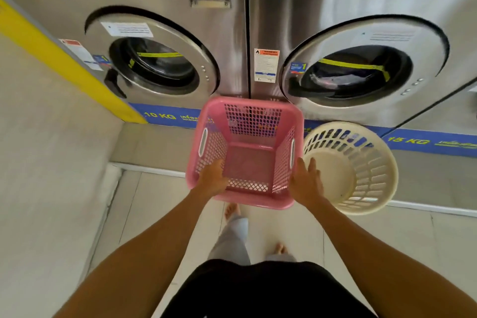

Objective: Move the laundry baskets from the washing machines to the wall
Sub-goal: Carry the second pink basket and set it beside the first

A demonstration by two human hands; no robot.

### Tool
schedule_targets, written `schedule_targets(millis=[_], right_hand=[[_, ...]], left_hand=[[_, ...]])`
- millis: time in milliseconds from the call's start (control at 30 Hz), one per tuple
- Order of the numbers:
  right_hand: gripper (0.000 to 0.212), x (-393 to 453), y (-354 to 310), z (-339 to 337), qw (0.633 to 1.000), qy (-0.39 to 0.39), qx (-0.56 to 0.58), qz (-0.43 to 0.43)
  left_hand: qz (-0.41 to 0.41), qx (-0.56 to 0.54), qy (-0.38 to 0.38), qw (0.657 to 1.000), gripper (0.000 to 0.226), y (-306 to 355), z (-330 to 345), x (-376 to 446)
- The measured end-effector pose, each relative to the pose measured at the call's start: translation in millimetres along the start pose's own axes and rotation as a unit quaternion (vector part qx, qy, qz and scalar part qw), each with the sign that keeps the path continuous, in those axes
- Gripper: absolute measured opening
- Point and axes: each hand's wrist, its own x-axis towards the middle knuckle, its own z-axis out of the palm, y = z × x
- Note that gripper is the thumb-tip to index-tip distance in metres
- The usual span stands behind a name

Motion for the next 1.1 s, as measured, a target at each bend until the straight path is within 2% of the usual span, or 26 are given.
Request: schedule_targets(millis=[133,267,333,433,633,733,867,1000,1100], right_hand=[[0.069,26.3,-14.8,11.4,0.999,0.002,0.007,0.039],[0.066,47.0,-25.8,22.8,0.998,0.015,0.013,0.051],[0.065,56.5,-28.2,26.0,0.998,0.027,0.017,0.047],[0.074,70.3,-28.3,26.3,0.997,0.017,0.005,0.077],[0.082,112.5,-12.3,39.0,0.993,0.045,-0.010,0.106],[0.084,131.1,-2.3,56.5,0.994,0.037,0.010,0.103],[0.076,132.5,-0.4,69.3,0.990,0.117,0.054,0.056],[0.070,131.4,-3.2,60.9,0.987,0.135,0.072,0.044],[0.070,126.7,-15.7,43.1,0.990,0.127,0.064,0.019]], left_hand=[[-0.002,0.028,-0.019,0.999,0.060,-10.8,-17.4,45.0],[0.019,0.069,-0.036,0.997,0.047,-20.3,-34.2,79.5],[-0.003,0.112,-0.017,0.994,0.054,-23.4,-40.0,92.9],[-0.032,0.150,0.030,0.988,0.076,-32.6,-41.4,113.9],[-0.035,0.098,0.098,0.990,0.083,-66.5,-14.2,169.2],[-0.005,0.061,0.113,0.992,0.091,-79.7,-2.8,191.1],[0.028,0.052,0.154,0.986,0.080,-92.4,6.9,202.4],[0.005,0.027,0.183,0.983,0.075,-89.7,-3.8,191.0],[-0.062,0.013,0.211,0.975,0.073,-86.1,-20.7,166.4]])
